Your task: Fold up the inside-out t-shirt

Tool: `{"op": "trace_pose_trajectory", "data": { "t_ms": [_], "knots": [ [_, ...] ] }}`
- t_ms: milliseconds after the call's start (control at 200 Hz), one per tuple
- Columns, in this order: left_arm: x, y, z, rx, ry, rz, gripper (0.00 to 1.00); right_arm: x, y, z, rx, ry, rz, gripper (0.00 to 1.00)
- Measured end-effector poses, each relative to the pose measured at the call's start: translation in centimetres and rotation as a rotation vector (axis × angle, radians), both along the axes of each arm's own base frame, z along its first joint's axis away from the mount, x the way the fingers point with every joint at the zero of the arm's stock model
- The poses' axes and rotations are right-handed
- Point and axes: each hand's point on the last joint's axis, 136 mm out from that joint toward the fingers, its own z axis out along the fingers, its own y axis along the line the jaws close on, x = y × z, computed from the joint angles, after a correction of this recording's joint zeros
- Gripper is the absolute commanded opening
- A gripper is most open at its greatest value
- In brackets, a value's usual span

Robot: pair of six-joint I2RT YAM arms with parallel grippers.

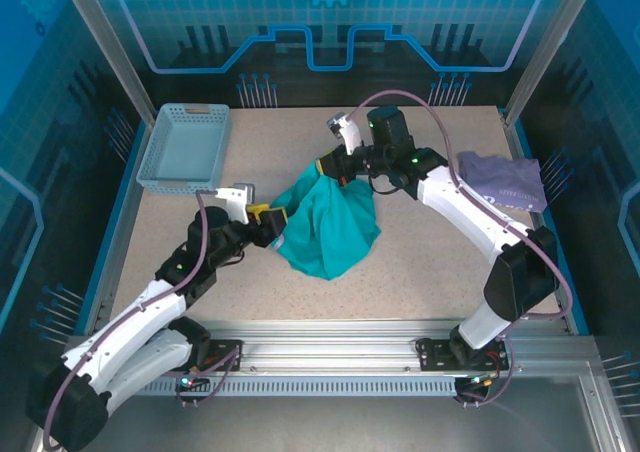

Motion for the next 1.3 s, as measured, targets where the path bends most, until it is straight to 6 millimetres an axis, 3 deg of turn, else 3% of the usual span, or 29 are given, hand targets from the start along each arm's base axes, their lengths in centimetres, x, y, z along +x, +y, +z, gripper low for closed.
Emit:
{"op": "trace_pose_trajectory", "data": {
  "t_ms": [120,280,380,465,520,550,590,630,775,830,885,940,1040,1116,1231,1301],
  "knots": [
    [0.1,-1.9,-0.3,0.057,-0.005,-0.081,0.60,0.0,0.4,0.4,0.008,0.001,0.010,0.00],
    [2.2,-3.9,-1.1,0.139,0.007,-0.140,0.57,-0.1,0.6,1.0,0.020,-0.006,0.023,0.00],
    [3.3,-4.9,-1.7,0.167,0.016,-0.173,0.42,-0.1,0.6,0.9,0.018,-0.003,0.023,0.00],
    [4.3,-5.7,-2.6,0.183,0.036,-0.189,0.17,0.0,0.7,0.6,0.014,0.004,0.022,0.03],
    [4.7,-6.0,-3.2,0.196,0.048,-0.198,0.05,0.1,0.7,0.3,0.010,0.015,0.020,0.11],
    [4.9,-6.2,-3.5,0.199,0.056,-0.203,0.00,0.3,0.7,0.0,0.007,0.025,0.018,0.22],
    [5.0,-6.5,-3.8,0.194,0.073,-0.210,0.00,0.6,0.7,-0.3,0.002,0.041,0.008,0.37],
    [5.0,-6.7,-3.9,0.188,0.085,-0.216,0.00,1.1,0.5,-0.7,-0.004,0.063,-0.015,0.44],
    [4.7,-7.1,-2.8,0.127,0.141,-0.220,0.00,4.0,-2.9,-2.8,-0.042,0.119,-0.173,0.58],
    [4.3,-7.1,-2.3,0.099,0.159,-0.216,0.00,4.2,-4.5,-4.0,-0.080,0.114,-0.229,0.62],
    [3.8,-6.9,-1.8,0.072,0.178,-0.211,0.00,2.7,-5.6,-5.4,-0.133,0.100,-0.262,0.65],
    [3.4,-6.7,-1.3,0.053,0.193,-0.202,0.00,-0.5,-5.9,-6.8,-0.188,0.084,-0.255,0.69],
    [2.8,-6.3,-0.9,0.034,0.216,-0.190,0.00,-8.1,-4.0,-8.0,-0.235,0.009,-0.147,0.71],
    [2.6,-6.1,-0.8,0.024,0.234,-0.180,0.00,-11.8,-2.7,-9.3,-0.225,-0.026,-0.084,0.72],
    [2.4,-5.9,-0.8,0.011,0.257,-0.172,0.00,-13.2,-2.3,-14.3,-0.279,0.005,-0.097,0.72],
    [2.3,-5.9,-0.9,0.009,0.265,-0.174,0.00,-13.0,-2.0,-17.6,-0.335,0.037,-0.118,0.61]
  ]
}}
